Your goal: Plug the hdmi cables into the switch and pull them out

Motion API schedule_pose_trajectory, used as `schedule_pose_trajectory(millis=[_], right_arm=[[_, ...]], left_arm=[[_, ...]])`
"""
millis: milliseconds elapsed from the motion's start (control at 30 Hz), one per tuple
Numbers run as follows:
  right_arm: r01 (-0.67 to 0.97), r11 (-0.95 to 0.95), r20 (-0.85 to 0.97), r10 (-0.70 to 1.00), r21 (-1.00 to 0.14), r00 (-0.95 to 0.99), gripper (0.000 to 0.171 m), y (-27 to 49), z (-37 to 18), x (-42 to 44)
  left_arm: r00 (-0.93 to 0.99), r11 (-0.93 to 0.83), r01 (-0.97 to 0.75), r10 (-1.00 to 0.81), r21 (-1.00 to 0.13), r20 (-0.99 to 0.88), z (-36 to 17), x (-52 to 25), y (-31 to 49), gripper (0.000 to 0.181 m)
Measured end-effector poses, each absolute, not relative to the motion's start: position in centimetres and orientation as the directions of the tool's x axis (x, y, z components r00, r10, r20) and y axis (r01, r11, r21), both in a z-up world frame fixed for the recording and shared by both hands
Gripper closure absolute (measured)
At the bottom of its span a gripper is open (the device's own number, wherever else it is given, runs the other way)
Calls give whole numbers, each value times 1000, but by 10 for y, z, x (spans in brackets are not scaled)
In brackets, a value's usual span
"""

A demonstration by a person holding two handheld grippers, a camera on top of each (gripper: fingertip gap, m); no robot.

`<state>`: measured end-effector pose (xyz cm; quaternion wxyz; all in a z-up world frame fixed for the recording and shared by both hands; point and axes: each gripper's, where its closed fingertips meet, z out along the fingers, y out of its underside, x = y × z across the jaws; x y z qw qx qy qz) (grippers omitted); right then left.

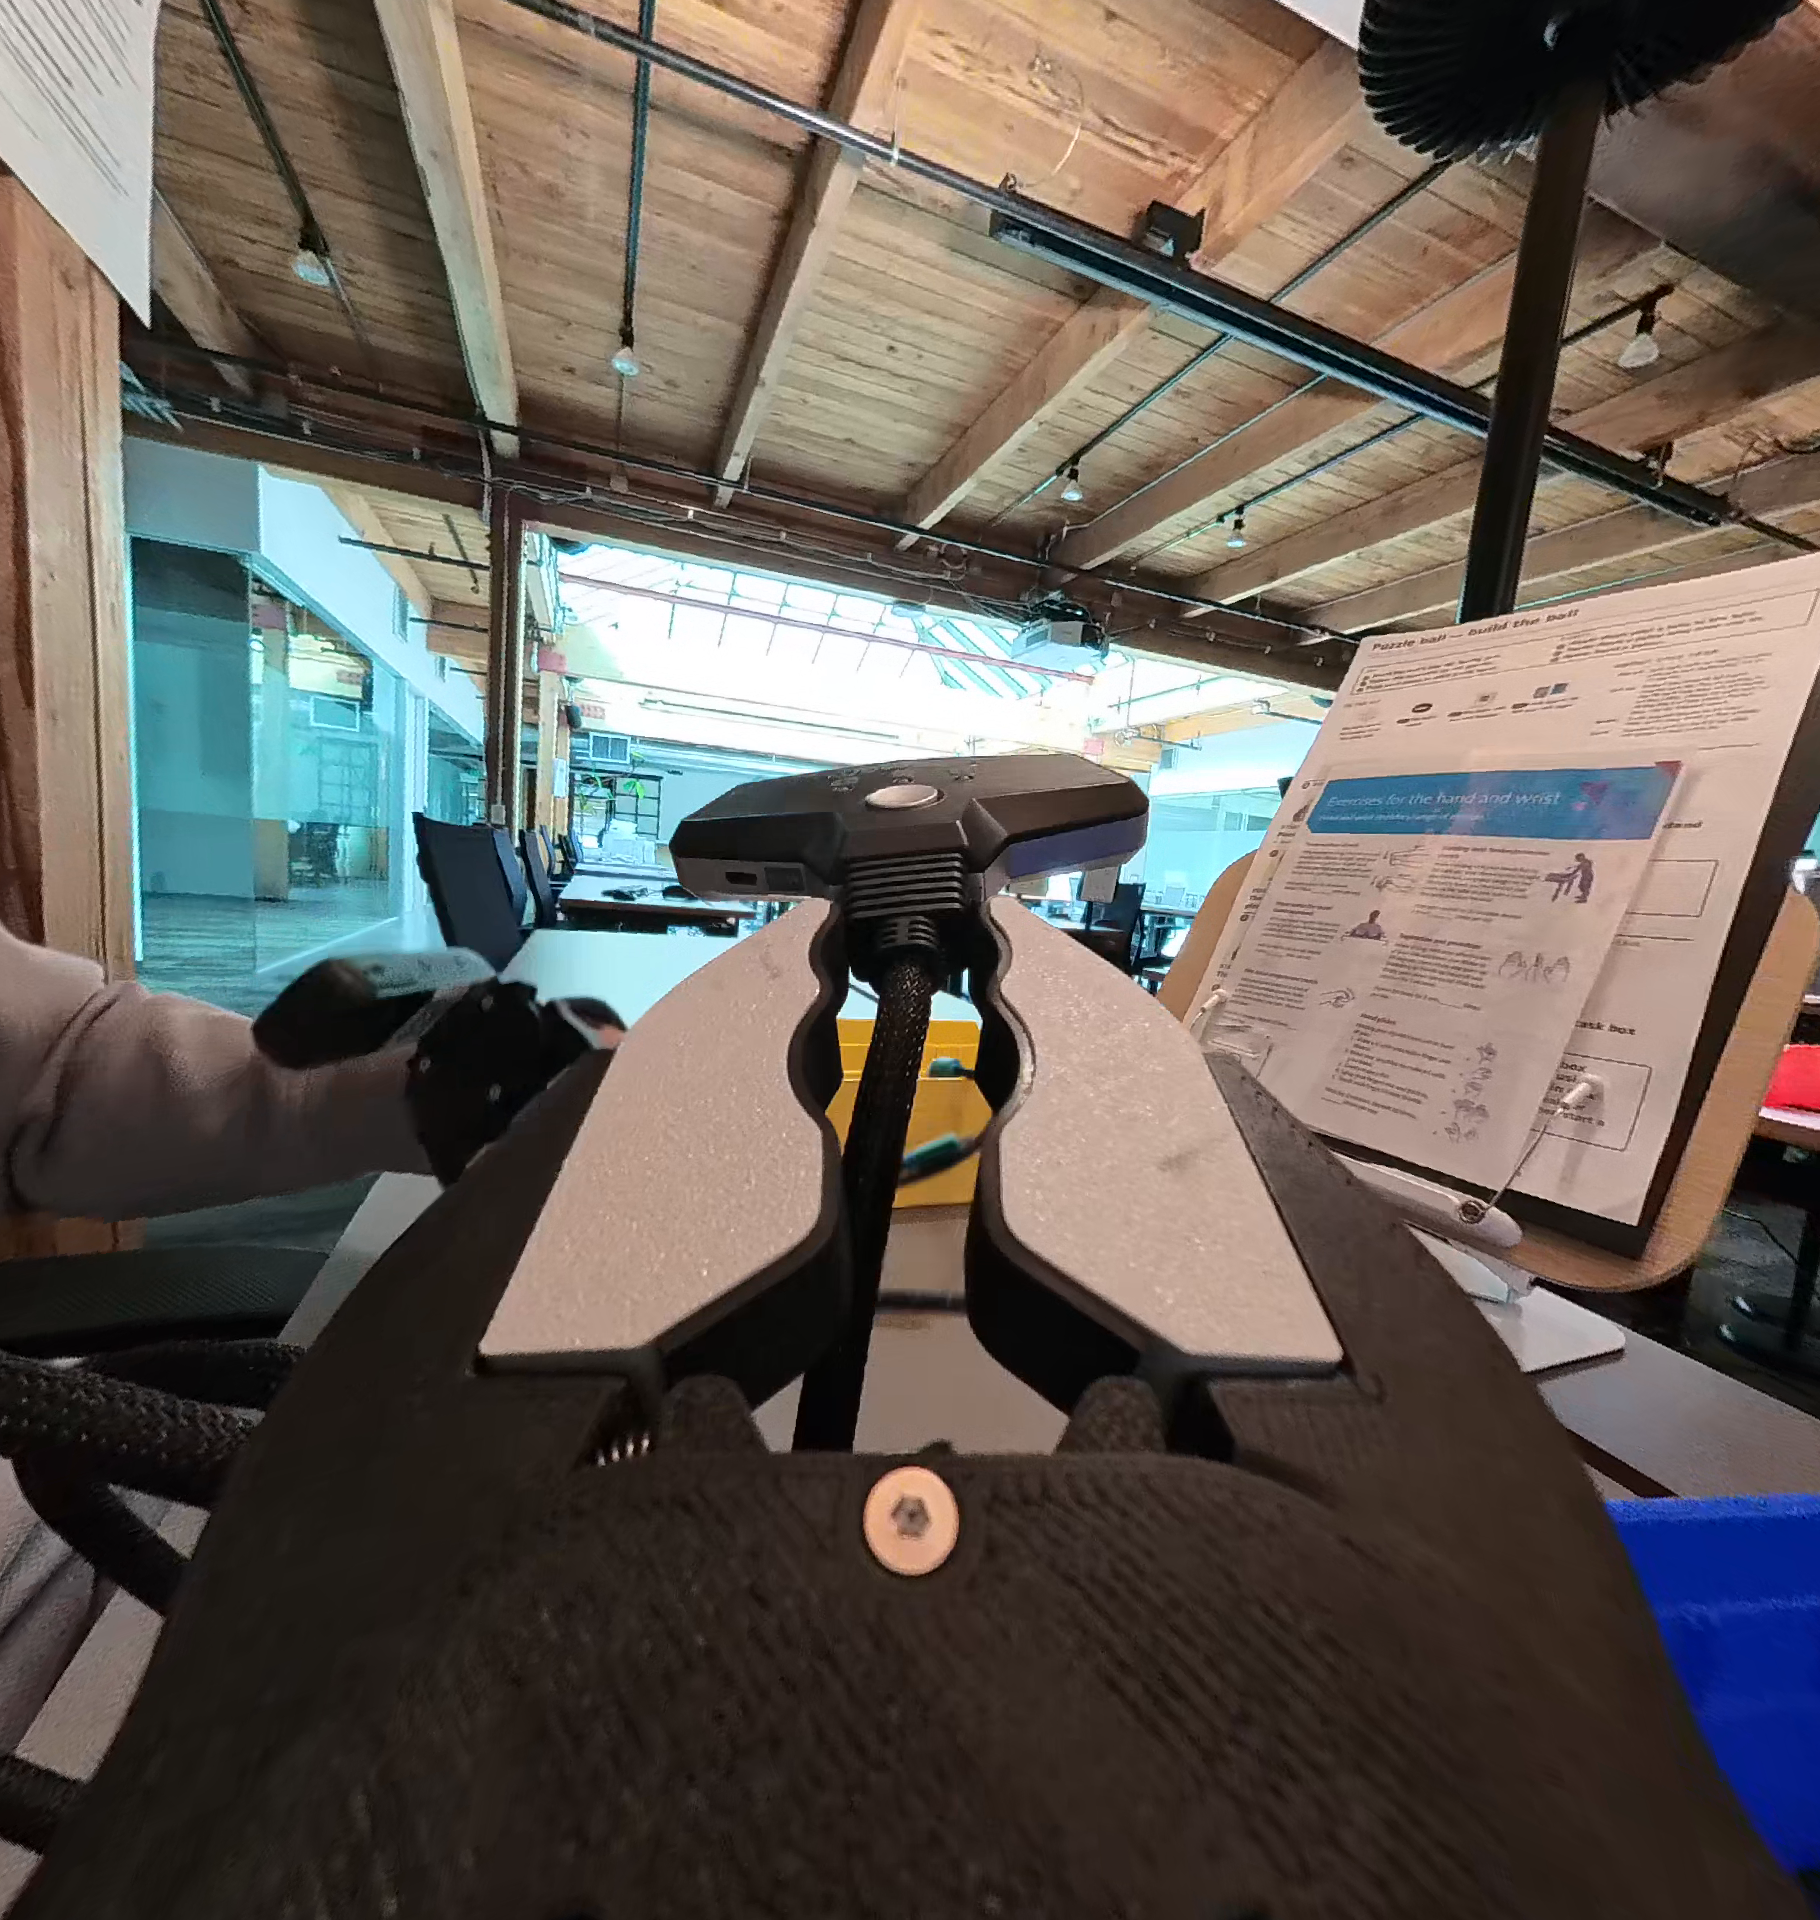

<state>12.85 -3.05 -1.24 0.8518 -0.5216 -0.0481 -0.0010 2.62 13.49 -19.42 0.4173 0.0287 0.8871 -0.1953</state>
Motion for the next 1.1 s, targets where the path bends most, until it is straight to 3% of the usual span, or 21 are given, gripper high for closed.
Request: schedule_pose_trajectory(millis=[167, 267, 333, 400, 500, 567, 633, 733, 800, 900, 1000, 1100], right_arm=[[48, 443, 86, 67, -895, 994, 149, -25, -16, 126], [47, 436, 89, 75, -899, 993, 149, -21, -17, 124], [50, 431, 92, 78, -901, 993, 149, -20, -17, 123], [50, 432, 93, 79, -901, 993, 149, -20, -17, 122], [46, 434, 91, 82, -900, 992, 149, -20, -17, 122], [49, 432, 95, 85, -901, 992, 149, -20, -18, 121], [46, 428, 93, 89, -902, 992, 149, -19, -18, 120], [46, 427, 95, 95, -903, 991, 149, -17, -19, 119], [53, 416, 103, 97, -908, 990, 149, -16, -20, 119], [56, 413, 103, 93, -909, 990, 149, -16, -21, 120], [46, 424, 95, 94, -905, 991, 149, -16, -21, 121], [52, 423, 96, 84, -905, 992, 149, -18, -21, 122]], left_arm=[[-668, 929, 75, -223, -363, -710, -206, 23, 151, 175], [-578, 780, -45, -530, -624, -621, -163, 32, 161, 175], [-519, 543, -112, -746, -832, -417, -125, 36, 167, 175], [-473, 313, -168, -858, -935, -202, -95, 37, 176, 175], [-417, -66, -267, -891, -961, 177, -62, 35, 190, 175], [-395, -317, -292, -819, -902, 416, -40, 34, 204, 175], [-363, -444, -309, -763, -841, 535, -31, 36, 224, 175], [-299, -353, -410, -819, -841, 489, -56, 37, 244, 176], [-370, -273, -514, -785, -813, 497, -67, 26, 229, 175], [-528, -134, -513, -730, -848, 435, -59, 11, 199, 176], [-665, -2, -329, -709, -944, 233, -35, 7, 169, 175], [-772, 259, -5, -614, -966, -161, -26, -5, 129, 176]])
